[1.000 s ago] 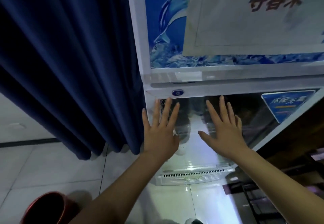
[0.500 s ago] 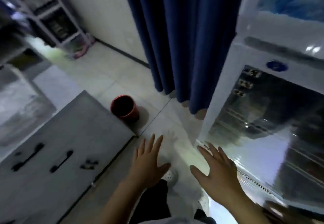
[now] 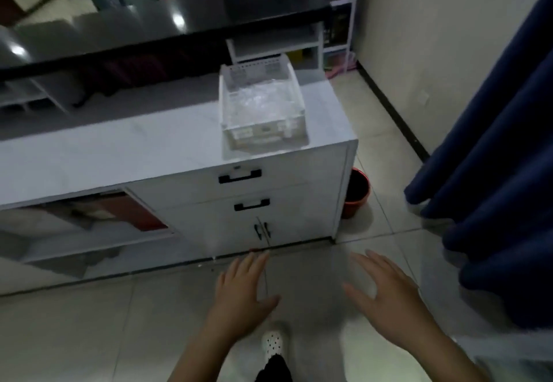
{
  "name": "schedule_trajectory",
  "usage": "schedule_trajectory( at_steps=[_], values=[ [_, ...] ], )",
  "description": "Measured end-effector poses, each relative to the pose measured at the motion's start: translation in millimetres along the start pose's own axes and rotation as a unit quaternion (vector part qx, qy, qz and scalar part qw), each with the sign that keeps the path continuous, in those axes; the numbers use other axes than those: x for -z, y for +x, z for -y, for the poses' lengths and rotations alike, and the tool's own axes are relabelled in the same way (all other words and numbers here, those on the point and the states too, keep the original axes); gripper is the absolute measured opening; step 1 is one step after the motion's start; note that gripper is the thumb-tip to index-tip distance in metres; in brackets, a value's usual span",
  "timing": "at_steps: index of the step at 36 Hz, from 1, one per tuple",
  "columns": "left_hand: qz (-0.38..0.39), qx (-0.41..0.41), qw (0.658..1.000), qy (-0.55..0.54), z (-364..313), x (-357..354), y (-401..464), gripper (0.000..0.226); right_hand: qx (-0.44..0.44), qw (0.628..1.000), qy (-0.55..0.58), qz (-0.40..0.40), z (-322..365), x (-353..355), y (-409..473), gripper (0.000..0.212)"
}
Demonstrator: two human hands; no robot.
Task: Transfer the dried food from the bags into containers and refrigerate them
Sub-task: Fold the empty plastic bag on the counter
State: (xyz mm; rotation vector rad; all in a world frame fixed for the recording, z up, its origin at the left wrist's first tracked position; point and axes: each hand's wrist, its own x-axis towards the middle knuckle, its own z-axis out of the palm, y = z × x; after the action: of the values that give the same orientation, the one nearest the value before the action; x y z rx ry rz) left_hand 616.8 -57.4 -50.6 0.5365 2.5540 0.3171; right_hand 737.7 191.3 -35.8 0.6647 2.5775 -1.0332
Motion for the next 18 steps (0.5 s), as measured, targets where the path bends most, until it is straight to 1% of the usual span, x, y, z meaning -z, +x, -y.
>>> schedule_trajectory(
  at_steps=[5,9,14,18],
  values=[
    [-0.047,0.01,0.997,-0.067,60,33,28,0.084,0.028,0.999,-0.012,-0.03,64,-7,46,0.062],
    [-0.065,-0.001,0.993,-0.095,94,55,48,0.082,0.041,0.997,0.023,-0.066,108,-12,73,0.06],
    [-0.059,-0.023,0.989,-0.133,115,87,73,0.078,0.072,0.993,0.036,-0.092,142,-4,99,0.056],
    [-0.069,-0.043,0.983,-0.162,117,117,105,0.08,0.061,0.992,0.033,-0.104,154,16,126,0.061]
  ],
)
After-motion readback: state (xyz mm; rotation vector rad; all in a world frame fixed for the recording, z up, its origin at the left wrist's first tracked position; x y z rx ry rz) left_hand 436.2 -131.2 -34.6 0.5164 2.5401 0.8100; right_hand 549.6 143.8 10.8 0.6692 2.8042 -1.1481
